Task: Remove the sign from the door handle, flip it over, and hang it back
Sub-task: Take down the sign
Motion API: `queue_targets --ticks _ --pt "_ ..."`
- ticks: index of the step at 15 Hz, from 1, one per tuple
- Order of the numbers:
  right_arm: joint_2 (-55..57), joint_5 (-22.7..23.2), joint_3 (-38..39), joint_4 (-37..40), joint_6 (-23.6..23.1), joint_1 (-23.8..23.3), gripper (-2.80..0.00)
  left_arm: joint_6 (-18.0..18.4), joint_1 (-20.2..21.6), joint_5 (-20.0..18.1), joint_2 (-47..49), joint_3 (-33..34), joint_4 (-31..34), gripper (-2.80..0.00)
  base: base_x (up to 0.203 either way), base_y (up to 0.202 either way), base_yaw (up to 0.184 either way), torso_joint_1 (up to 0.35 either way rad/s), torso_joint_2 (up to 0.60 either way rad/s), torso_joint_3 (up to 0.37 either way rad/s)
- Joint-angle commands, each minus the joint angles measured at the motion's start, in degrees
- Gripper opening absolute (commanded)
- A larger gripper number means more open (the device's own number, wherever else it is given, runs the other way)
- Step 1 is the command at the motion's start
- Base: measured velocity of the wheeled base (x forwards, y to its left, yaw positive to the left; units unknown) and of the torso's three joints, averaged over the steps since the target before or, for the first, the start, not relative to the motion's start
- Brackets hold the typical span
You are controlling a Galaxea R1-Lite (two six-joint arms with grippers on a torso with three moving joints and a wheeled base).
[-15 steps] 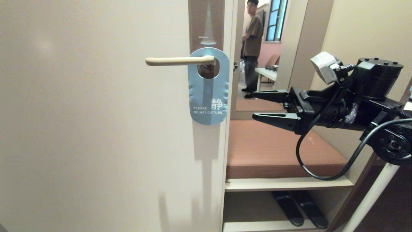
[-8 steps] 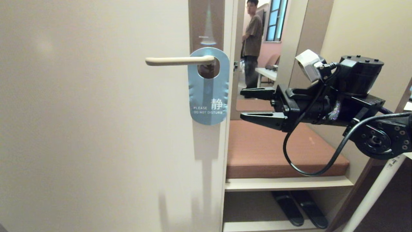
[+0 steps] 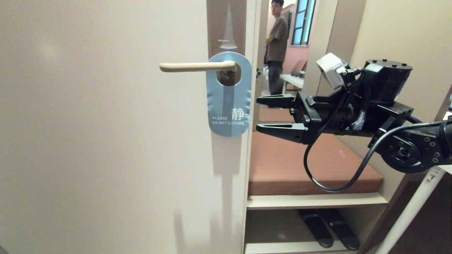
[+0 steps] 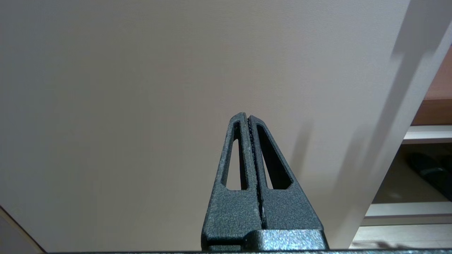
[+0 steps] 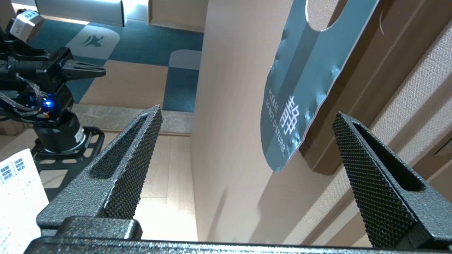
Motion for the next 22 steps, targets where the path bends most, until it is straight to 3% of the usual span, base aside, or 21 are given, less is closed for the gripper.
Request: queue_targets --ticks 1,22 --pt "0.31 0.32 -0.28 -0.28 -0.01 0.3 0.0 0.01 0.02 -0.01 0.0 0.0 0.0 -2.8 0.0 0.0 0.0 0.0 0.0 0.0" --pt "5.38 -0.15 -5.79 -0.28 -0.18 3.89 0.0 0.08 0.02 -0.01 0.0 0.0 0.0 -2.8 0.0 0.0 0.0 0.0 0.0 0.0"
